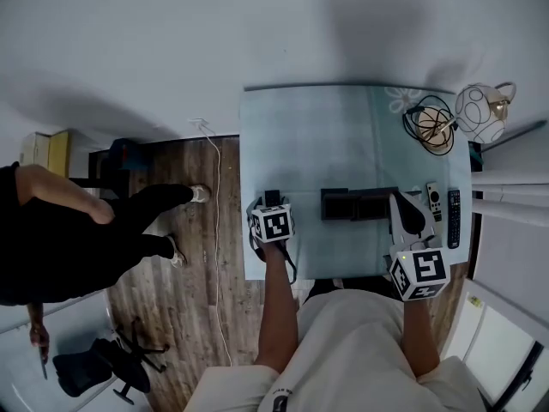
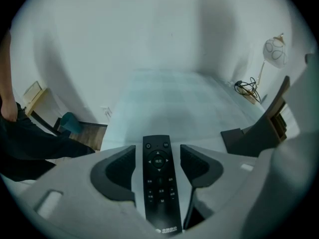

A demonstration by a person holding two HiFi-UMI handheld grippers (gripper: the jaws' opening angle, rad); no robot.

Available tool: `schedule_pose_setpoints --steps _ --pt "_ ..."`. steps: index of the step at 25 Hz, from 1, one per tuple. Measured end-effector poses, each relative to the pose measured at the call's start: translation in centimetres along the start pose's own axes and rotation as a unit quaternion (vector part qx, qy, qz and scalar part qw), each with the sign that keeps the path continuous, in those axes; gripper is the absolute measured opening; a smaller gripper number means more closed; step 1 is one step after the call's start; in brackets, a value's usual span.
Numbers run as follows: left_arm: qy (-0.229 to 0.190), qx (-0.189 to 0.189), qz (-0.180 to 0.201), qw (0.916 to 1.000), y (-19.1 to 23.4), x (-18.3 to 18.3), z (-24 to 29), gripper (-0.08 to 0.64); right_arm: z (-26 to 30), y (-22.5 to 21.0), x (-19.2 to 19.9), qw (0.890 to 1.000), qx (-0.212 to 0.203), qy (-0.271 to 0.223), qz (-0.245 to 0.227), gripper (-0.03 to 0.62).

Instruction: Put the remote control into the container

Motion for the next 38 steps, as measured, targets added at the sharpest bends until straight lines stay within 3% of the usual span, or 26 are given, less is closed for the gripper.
schedule_pose_setpoints --steps 9,11,13,19,23,26,30,38 --pt "0.019 -0.007 -0.015 0.9997 0.5 -0.7 1.5 0.281 1.9 -1.0 0.2 1.000 -0.013 0.010 0.002 0.003" --pt "0.012 0.001 -0.021 0.9997 0.5 -0.9 1.1 0.215 1.9 -1.1 0.2 1.000 -0.016 0.007 0.003 0.003" --pt "0.005 0.005 -0.023 0.9997 0.4 -0.8 0.8 0.212 1.7 -1.0 0.3 1.000 -0.018 0.005 0.001 0.003" --pt "-0.062 0.010 -0.007 0.9980 -0.3 -0.8 -2.2 0.205 0.3 0.2 1.2 1.000 -0.023 0.000 0.005 0.003" --pt "-0.110 0.009 -0.010 0.9939 -0.5 0.2 -4.6 0.201 -0.8 1.4 3.1 0.998 -0.020 0.001 0.052 0.003" --pt "-0.154 0.012 -0.018 0.9878 -0.5 1.3 -6.7 0.199 -2.1 2.2 4.2 0.998 -0.008 -0.003 0.068 0.003" --pt "-0.231 0.016 -0.011 0.9729 -0.8 3.1 -9.3 0.199 -4.2 3.5 5.3 0.998 -0.001 -0.010 0.069 0.003" --pt "-0.315 0.047 0.030 0.9476 -4.0 5.1 -13.6 0.196 -8.2 5.4 7.6 0.996 0.027 -0.018 0.087 0.003"
Point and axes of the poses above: the fingertips, and each gripper's own axes: z forward along the fingers, y to its left, x out of its underside, the point moved 8 cm from there along -z, backward along the fingers, and after that the axes turned 12 degrees about -z, right-handed, at the moved point
